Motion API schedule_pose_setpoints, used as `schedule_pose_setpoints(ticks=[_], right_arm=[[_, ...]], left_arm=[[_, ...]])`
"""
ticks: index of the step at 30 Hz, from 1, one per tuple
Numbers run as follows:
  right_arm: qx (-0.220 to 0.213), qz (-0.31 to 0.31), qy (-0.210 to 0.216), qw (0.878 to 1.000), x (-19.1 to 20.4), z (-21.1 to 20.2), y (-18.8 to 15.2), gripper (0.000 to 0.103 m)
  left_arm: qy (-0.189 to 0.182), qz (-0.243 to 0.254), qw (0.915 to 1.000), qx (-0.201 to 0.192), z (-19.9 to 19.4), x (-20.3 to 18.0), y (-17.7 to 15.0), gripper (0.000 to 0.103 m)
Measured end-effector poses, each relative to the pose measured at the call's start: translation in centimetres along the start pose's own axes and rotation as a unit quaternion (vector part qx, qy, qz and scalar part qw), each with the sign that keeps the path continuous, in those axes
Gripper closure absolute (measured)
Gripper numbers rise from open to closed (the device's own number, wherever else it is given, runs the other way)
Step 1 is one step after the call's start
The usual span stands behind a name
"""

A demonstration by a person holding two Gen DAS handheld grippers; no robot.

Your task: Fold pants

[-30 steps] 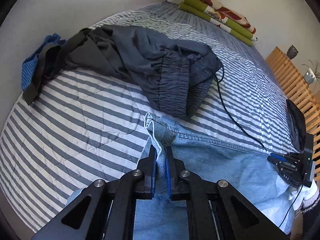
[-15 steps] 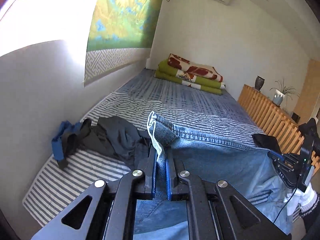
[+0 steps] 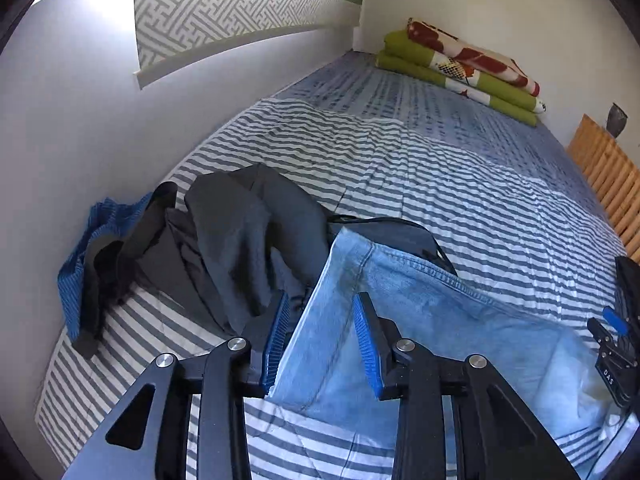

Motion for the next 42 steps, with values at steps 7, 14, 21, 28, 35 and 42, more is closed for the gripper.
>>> schedule_pose_setpoints(ticks=[7, 14, 21, 28, 35, 42], right_arm=[[-0.016, 0.124, 0.091, 0.988, -7.7, -4.4, -3.3, 0.052], [0.028, 0.174, 0.072, 0.982, -15.1, -11.4, -14.8, 0.052], [0.1, 0.146, 0.028, 0.984, -14.8, -11.7, -23.7, 0.053], [0.126, 0.119, 0.009, 0.985, -12.9, -7.9, -25.8, 0.053], [0.151, 0.09, -0.03, 0.984, -12.7, -4.8, -26.2, 0.062], [0.122, 0.105, -0.022, 0.987, -14.6, -8.6, -25.4, 0.096]], left_arm=[[-0.067, 0.031, 0.9971, -0.014, -3.2, -1.9, -3.6, 0.051], [-0.155, 0.167, 0.973, 0.039, -5.9, -12.7, -13.7, 0.051], [-0.141, 0.244, 0.956, 0.08, -4.0, -19.7, -20.3, 0.051], [-0.124, 0.247, 0.9548, 0.11, 0.5, -19.5, -21.0, 0.043], [-0.128, 0.279, 0.9436, 0.124, 4.0, -22.0, -21.6, 0.052], [-0.162, 0.257, 0.9458, 0.115, 0.9, -20.4, -18.7, 0.095]])
Point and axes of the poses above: each gripper's, at about its wrist camera, not at the fingertips, and z roughly the way its jaws point, x to its left, y to its top, the point moved 6 cm from there along z, roughly the way its jaws point
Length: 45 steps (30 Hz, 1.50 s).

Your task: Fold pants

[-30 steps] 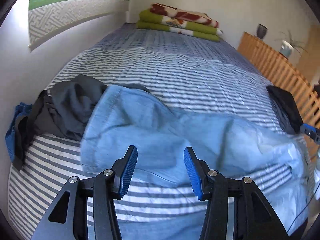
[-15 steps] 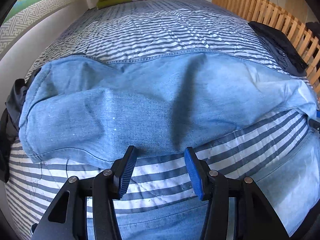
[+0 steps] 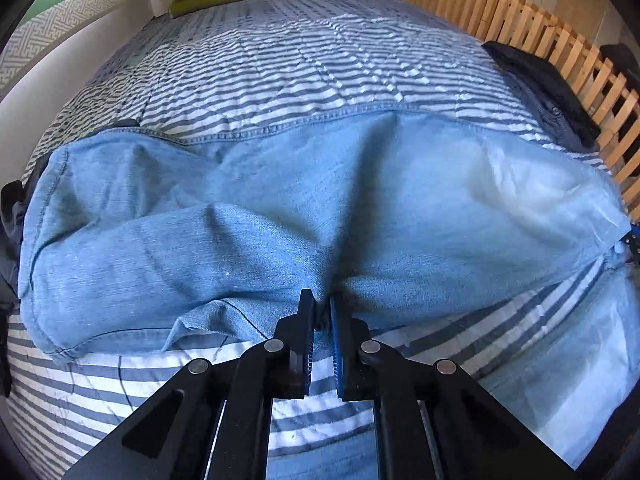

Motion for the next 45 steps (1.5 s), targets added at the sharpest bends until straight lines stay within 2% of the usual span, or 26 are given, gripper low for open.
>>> schedule_pose_setpoints(ticks=[1, 3, 4, 6, 7, 8, 9, 12, 16, 20, 23, 25, 28, 30, 33, 34, 35, 36, 37, 38, 40, 41, 42, 43, 44, 45], right_arm=[[-0.014, -0.004, 0.006, 1.0, 0.0, -1.3, 0.2, 0.096], [-0.032, -0.01, 0.01, 0.999, -0.2, -3.5, 0.1, 0.096], [-0.04, -0.016, 0.017, 0.999, -0.1, -4.2, 0.1, 0.096], [-0.025, -0.057, 0.028, 0.998, 0.8, -4.9, -1.0, 0.092], [-0.014, -0.071, 0.033, 0.997, 1.3, -5.2, -1.7, 0.086], [-0.016, -0.072, 0.032, 0.997, 1.4, -5.7, -2.2, 0.074], [-0.023, -0.067, 0.028, 0.997, 1.4, -6.4, -2.7, 0.07], [-0.032, -0.033, 0.035, 0.998, 1.2, -8.4, -4.2, 0.07], [-0.035, 0.034, 0.052, 0.997, 0.9, -10.7, -7.4, 0.07], [-0.027, 0.089, 0.031, 0.995, 0.0, -11.9, -11.3, 0.07], [-0.014, 0.135, 0.022, 0.99, -1.5, -12.3, -14.5, 0.07], [0.0, 0.172, 0.024, 0.985, -2.7, -12.3, -16.4, 0.07], [0.017, 0.199, 0.02, 0.98, -3.8, -12.1, -18.4, 0.07], [0.022, 0.204, 0.019, 0.978, -3.9, -12.1, -18.9, 0.07], [0.02, 0.204, 0.03, 0.978, -3.1, -12.5, -18.3, 0.07], [0.017, 0.2, 0.034, 0.979, -2.5, -12.7, -17.8, 0.07], [0.014, 0.193, 0.038, 0.98, -1.9, -12.8, -17.2, 0.07], [0.011, 0.18, 0.041, 0.983, -1.0, -13.0, -16.5, 0.07], [0.008, 0.165, 0.042, 0.985, -0.1, -13.2, -15.7, 0.07], [0.003, 0.148, 0.044, 0.988, 1.0, -13.4, -14.8, 0.07], [-0.008, 0.119, 0.053, 0.992, 3.3, -13.9, -12.8, 0.07], [-0.012, 0.104, 0.063, 0.993, 4.7, -14.0, -11.7, 0.07], [-0.015, 0.091, 0.074, 0.993, 6.1, -14.1, -10.7, 0.07], [-0.018, 0.08, 0.085, 0.993, 7.6, -14.1, -9.7, 0.07], [-0.02, 0.066, 0.097, 0.993, 9.3, -14.1, -8.6, 0.07], [-0.022, 0.047, 0.111, 0.992, 11.4, -14.1, -7.3, 0.07]], left_arm=[[-0.011, 0.004, 0.9999, -0.008, -1.4, 0.1, 0.0, 0.095], [-0.029, 0.011, 0.9994, -0.014, -3.9, 0.5, -0.3, 0.088], [-0.031, 0.006, 0.9994, -0.014, -5.0, 0.9, -0.7, 0.08], [-0.008, -0.011, 0.9997, -0.022, -7.5, 2.5, -2.0, 0.04], [0.0, -0.018, 0.9992, -0.035, -8.9, 3.3, -2.8, 0.036], [0.01, -0.027, 0.9986, -0.044, -10.1, 4.3, -3.6, 0.036], [0.023, -0.042, 0.9974, -0.053, -11.4, 5.4, -4.5, 0.036], [0.055, -0.101, 0.9901, -0.081, -15.3, 9.2, -8.1, 0.036], [0.091, -0.189, 0.9727, -0.099, -18.7, 13.8, -14.3, 0.036], [0.085, -0.261, 0.9569, -0.097, -20.2, 16.6, -20.3, 0.036], [0.091, -0.291, 0.9475, -0.095, -20.6, 17.8, -24.4, 0.036], [0.088, -0.286, 0.9494, -0.093, -20.5, 17.4, -26.4, 0.036], [0.112, -0.243, 0.96, -0.081, -19.8, 16.1, -28.5, 0.029], [0.132, -0.213, 0.9662, -0.06, -18.3, 15.4, -29.4, 0.027], [0.144, -0.199, 0.9684, -0.044, -16.2, 15.4, -29.9, 0.028], [0.142, -0.203, 0.9679, -0.042, -15.7, 15.6, -29.8, 0.031], [0.132, -0.212, 0.9675, -0.041, -15.1, 15.9, -29.7, 0.055], [0.131, -0.223, 0.9651, -0.04, -14.9, 16.3, -29.7, 0.09], [0.139, -0.24, 0.9597, -0.046, -15.1, 17.0, -29.6, 0.097], [0.137, -0.265, 0.9518, -0.07, -15.9, 17.8, -29.7, 0.097], [0.093, -0.347, 0.9261, -0.114, -17.5, 19.8, -31.1, 0.097], [0.076, -0.385, 0.9116, -0.122, -17.9, 20.9, -32.2, 0.095], [0.085, -0.413, 0.8991, -0.117, -17.9, 21.8, -33.5, 0.094], [0.109, -0.425, 0.8929, -0.102, -17.8, 22.5, -34.4, 0.089], [0.126, -0.421, 0.8942, -0.085, -17.5, 22.9, -34.8, 0.075], [0.124, -0.411, 0.8991, -0.084, -17.4, 22.8, -34.6, 0.062]])
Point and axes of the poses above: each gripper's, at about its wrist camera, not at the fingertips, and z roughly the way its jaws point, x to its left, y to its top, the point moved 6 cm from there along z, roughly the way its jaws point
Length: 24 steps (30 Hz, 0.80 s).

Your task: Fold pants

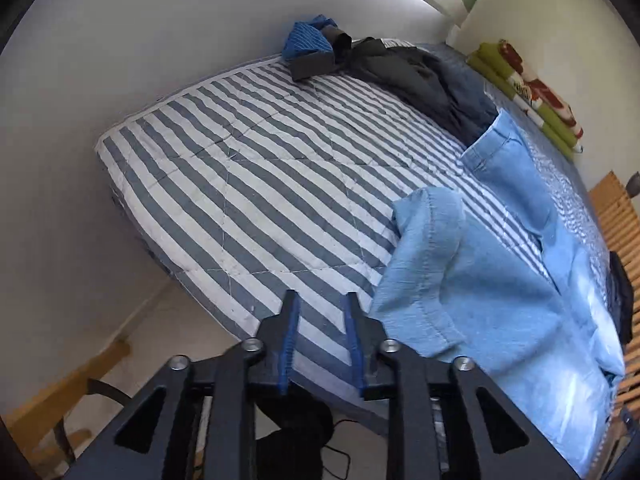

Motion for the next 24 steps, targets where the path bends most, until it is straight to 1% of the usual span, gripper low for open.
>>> schedule_pose_setpoints(ticks=[1, 2, 3, 5, 6, 8, 10, 11, 12, 13, 14, 15, 16, 17, 18, 19, 20, 21, 22, 23, 24], right_arm=[[0.0, -0.022, 0.014, 1.0, 2.4, 0.6, 1.1, 0.07], [-0.002, -0.044, 0.022, 0.999, 4.6, 1.0, 2.1, 0.07], [-0.007, -0.07, 0.03, 0.997, 7.3, 1.5, 3.2, 0.07], [-0.016, -0.115, 0.04, 0.992, 12.3, 2.4, 5.2, 0.07], [-0.019, -0.13, 0.046, 0.99, 14.3, 2.7, 5.8, 0.07], [-0.018, -0.151, 0.065, 0.986, 17.8, 3.4, 6.7, 0.07], [-0.014, -0.164, 0.079, 0.983, 20.5, 4.2, 7.0, 0.07], [-0.012, -0.169, 0.083, 0.982, 21.4, 4.5, 7.0, 0.07], [-0.01, -0.172, 0.084, 0.982, 22.0, 4.8, 7.0, 0.07], [-0.008, -0.172, 0.085, 0.981, 22.2, 5.0, 6.8, 0.07], [-0.004, -0.171, 0.088, 0.981, 22.4, 5.3, 6.8, 0.07], [0.0, -0.169, 0.091, 0.982, 22.4, 5.6, 6.7, 0.07], [0.003, -0.166, 0.091, 0.982, 22.2, 5.9, 6.6, 0.07], [0.006, -0.163, 0.09, 0.983, 22.0, 6.1, 6.5, 0.07], [0.009, -0.158, 0.088, 0.983, 21.7, 6.4, 6.4, 0.07], [0.014, -0.152, 0.087, 0.984, 21.5, 6.7, 6.3, 0.07], [0.021, -0.149, 0.088, 0.985, 21.3, 7.1, 6.2, 0.07], [0.027, -0.147, 0.088, 0.985, 21.3, 7.5, 6.1, 0.07], [0.03, -0.147, 0.086, 0.985, 21.3, 7.7, 6.0, 0.07], [0.03, -0.148, 0.085, 0.985, 21.3, 7.8, 5.9, 0.07], [0.027, -0.152, 0.085, 0.984, 21.4, 7.7, 5.8, 0.07]], left_arm=[[-0.008, 0.007, 0.9999, -0.005, -0.1, -0.4, 0.4, 0.056], [-0.022, 0.011, 0.9996, -0.014, -0.4, -1.2, 1.1, 0.044], [-0.041, 0.014, 0.9988, -0.022, -0.7, -2.0, 1.9, 0.027], [-0.089, 0.025, 0.9952, -0.03, -0.6, -4.2, 4.1, 0.011], [-0.098, 0.036, 0.9941, -0.03, -0.2, -5.3, 5.0, 0.011], [-0.092, 0.061, 0.9938, -0.014, 1.7, -7.4, 6.8, 0.011], [-0.09, 0.082, 0.9923, 0.025, 4.7, -8.9, 7.6, 0.011], [-0.086, 0.086, 0.9913, 0.049, 6.3, -9.2, 7.7, 0.028], [-0.081, 0.088, 0.9905, 0.068, 7.6, -9.7, 7.8, 0.081], [-0.07, 0.086, 0.9902, 0.086, 8.7, -9.3, 7.6, 0.087], [-0.076, 0.075, 0.9912, 0.078, 8.8, -8.7, 7.6, 0.087], [-0.102, 0.061, 0.991, 0.062, 8.0, -8.1, 7.7, 0.087], [-0.14, 0.041, 0.9887, 0.034, 6.7, -7.3, 7.9, 0.087], [-0.173, 0.019, 0.9847, -0.001, 5.1, -6.3, 8.2, 0.087], [-0.175, 0.004, 0.984, -0.035, 3.9, -5.1, 8.5, 0.081], [-0.149, -0.002, 0.9869, -0.062, 3.5, -3.9, 8.8, 0.076], [-0.097, -0.01, 0.9921, -0.079, 3.5, -2.3, 9.0, 0.048], [-0.065, -0.022, 0.9952, -0.07, 3.9, -1.1, 9.2, 0.014], [-0.049, -0.038, 0.9966, -0.053, 4.3, 0.0, 9.1, 0.009], [-0.053, -0.054, 0.9957, -0.052, 4.2, 0.8, 9.0, 0.009], [-0.064, -0.065, 0.9939, -0.063, 3.7, 1.4, 8.9, 0.009]])
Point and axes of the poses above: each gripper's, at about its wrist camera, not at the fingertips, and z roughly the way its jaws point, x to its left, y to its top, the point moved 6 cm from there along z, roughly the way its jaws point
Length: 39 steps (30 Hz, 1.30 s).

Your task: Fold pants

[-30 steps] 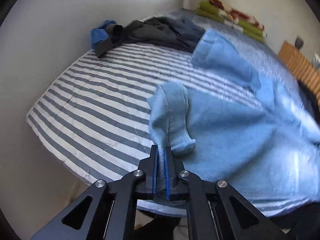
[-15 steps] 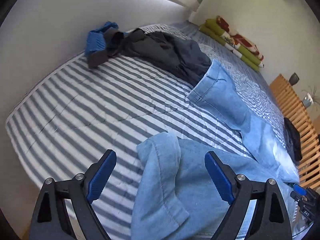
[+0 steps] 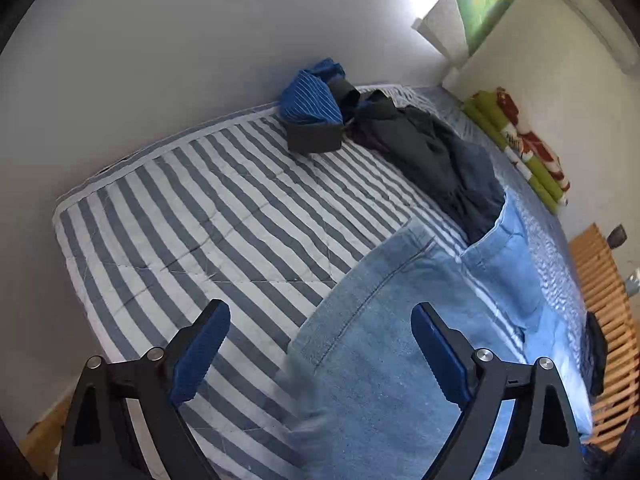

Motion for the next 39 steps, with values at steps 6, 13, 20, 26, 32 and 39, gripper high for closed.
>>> schedule_pose_setpoints(ticks=[6, 13, 20, 26, 32, 39], right_arm=[[-0.006, -0.006, 0.001, 1.0, 0.2, -0.9, -0.5, 0.07], [-0.023, 0.05, -0.022, 0.998, -5.5, -4.7, -4.2, 0.07], [-0.025, 0.176, -0.115, 0.977, -17.0, -10.8, -14.2, 0.07], [-0.014, 0.298, -0.21, 0.931, -25.9, -16.9, -24.7, 0.07], [0.004, 0.42, -0.228, 0.879, -31.1, -19.6, -33.4, 0.07], [0.025, 0.468, -0.166, 0.868, -29.6, -17.7, -36.7, 0.07]], left_arm=[[-0.021, -0.007, 0.9997, 0.006, -2.3, -0.1, -2.3, 0.01], [0.034, 0.056, 0.9976, 0.021, -3.7, 0.8, -6.3, 0.014], [0.066, 0.067, 0.9943, 0.049, -1.7, 1.8, -7.2, 0.014], [0.065, 0.076, 0.9924, 0.072, -0.2, 1.1, -8.2, 0.014], [0.053, 0.059, 0.994, 0.076, 0.2, 0.8, -8.0, 0.015], [0.049, 0.065, 0.9939, 0.075, -0.4, 0.0, -7.6, 0.02]])
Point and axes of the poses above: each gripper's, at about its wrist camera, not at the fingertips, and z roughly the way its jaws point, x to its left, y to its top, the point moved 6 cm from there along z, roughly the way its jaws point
